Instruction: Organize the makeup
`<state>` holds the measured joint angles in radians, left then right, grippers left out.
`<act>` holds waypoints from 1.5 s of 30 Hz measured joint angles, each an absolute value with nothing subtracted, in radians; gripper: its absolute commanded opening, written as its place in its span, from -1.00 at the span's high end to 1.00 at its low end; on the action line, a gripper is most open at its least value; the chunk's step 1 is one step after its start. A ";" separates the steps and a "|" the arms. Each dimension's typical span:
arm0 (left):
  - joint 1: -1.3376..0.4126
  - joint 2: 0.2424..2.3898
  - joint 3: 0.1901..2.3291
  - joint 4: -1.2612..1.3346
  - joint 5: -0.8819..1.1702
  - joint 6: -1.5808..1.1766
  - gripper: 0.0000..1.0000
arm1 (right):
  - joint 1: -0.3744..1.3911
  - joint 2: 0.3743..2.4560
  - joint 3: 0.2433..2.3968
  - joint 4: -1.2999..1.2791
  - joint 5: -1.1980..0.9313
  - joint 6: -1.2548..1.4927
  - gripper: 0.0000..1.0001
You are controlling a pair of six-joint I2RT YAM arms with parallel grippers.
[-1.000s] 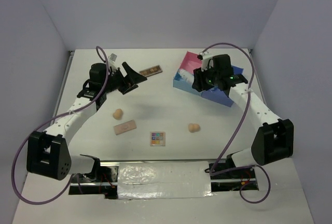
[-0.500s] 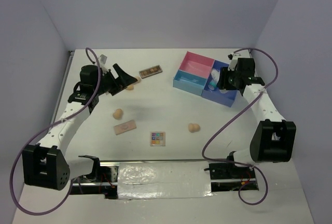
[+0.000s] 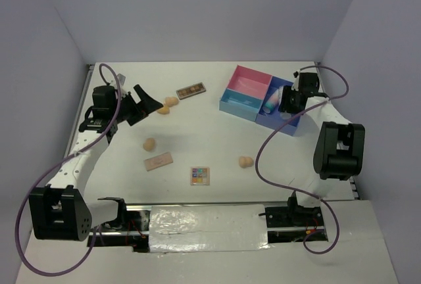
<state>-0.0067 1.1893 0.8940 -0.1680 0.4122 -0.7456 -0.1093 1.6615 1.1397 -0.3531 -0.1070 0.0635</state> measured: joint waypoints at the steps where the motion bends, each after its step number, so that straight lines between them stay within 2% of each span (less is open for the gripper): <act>1: -0.007 1.191 0.894 -0.173 0.412 -0.736 -0.98 | -0.109 1.677 1.145 -0.350 -0.107 0.064 -0.20; 5: -0.007 1.195 0.894 -0.195 0.405 -0.711 -0.88 | -0.109 1.705 1.148 -0.350 -0.109 0.061 -0.37; 8: -0.007 1.195 0.894 -0.205 0.400 -0.703 -0.57 | -0.109 1.704 1.148 -0.344 -0.113 0.057 -0.44; 9: -0.007 1.195 0.894 -0.205 0.402 -0.702 -0.36 | -0.109 1.704 1.148 -0.344 -0.117 0.054 -0.45; 11: -0.007 1.196 0.888 -0.197 0.406 -0.697 -0.09 | -0.110 1.704 1.149 -0.346 -0.126 0.047 -0.54; 12: -0.007 1.200 0.883 -0.193 0.411 -0.690 0.19 | -0.112 1.703 1.151 -0.351 -0.139 0.040 -0.61; 14: -0.007 1.213 0.877 -0.191 0.421 -0.683 0.52 | -0.115 1.692 1.155 -0.366 -0.189 0.004 -0.66; 16: -0.007 1.235 0.876 -0.191 0.430 -0.673 0.67 | -0.119 1.664 1.156 -0.392 -0.271 -0.054 -0.68; 17: -0.007 1.244 0.876 -0.191 0.433 -0.661 0.84 | -0.122 1.645 1.161 -0.413 -0.330 -0.107 -0.68; 18: -0.007 1.253 0.876 -0.193 0.435 -0.656 0.91 | -0.123 1.626 1.168 -0.435 -0.396 -0.155 -0.69; 20: -0.011 1.272 0.876 -0.199 0.441 -0.635 0.90 | -0.126 1.588 1.189 -0.501 -0.572 -0.284 -0.69; 22: -0.018 1.291 0.876 -0.210 0.442 -0.614 0.80 | -0.124 1.569 1.244 -0.630 -0.760 -0.456 -0.67; 23: -0.028 1.304 0.877 -0.218 0.439 -0.604 0.60 | -0.117 1.570 1.281 -0.709 -0.837 -0.563 -0.63; 25: -0.056 1.327 0.881 -0.244 0.420 -0.575 0.36 | -0.089 1.583 1.345 -0.878 -0.954 -0.773 -0.43; 26: -0.078 1.339 0.887 -0.265 0.398 -0.567 0.10 | -0.069 1.589 1.362 -0.948 -0.993 -0.857 -0.36; 27: -0.100 1.347 0.894 -0.287 0.376 -0.553 -0.04 | -0.039 1.593 1.367 -1.015 -1.024 -0.941 -0.25; 28: -0.122 1.352 0.902 -0.307 0.353 -0.542 -0.20 | -0.008 1.596 1.364 -1.063 -1.037 -0.999 -0.23; 31: -0.173 1.353 0.922 -0.358 0.279 -0.522 -0.46 | 0.115 1.577 1.282 -1.083 -1.019 -1.085 -0.23; 35: -0.185 1.343 0.927 -0.408 0.174 -0.519 -0.62 | 0.309 1.455 1.080 -0.982 -0.861 -1.033 -0.37; 38: -0.185 1.301 0.926 -0.440 0.107 -0.522 -0.63 | 0.396 1.392 1.031 -0.926 -0.743 -0.968 -0.43; 45: -0.185 1.138 0.901 -0.451 -0.003 -0.525 -0.52 | 0.456 1.381 0.978 -0.794 -0.509 -0.878 -0.41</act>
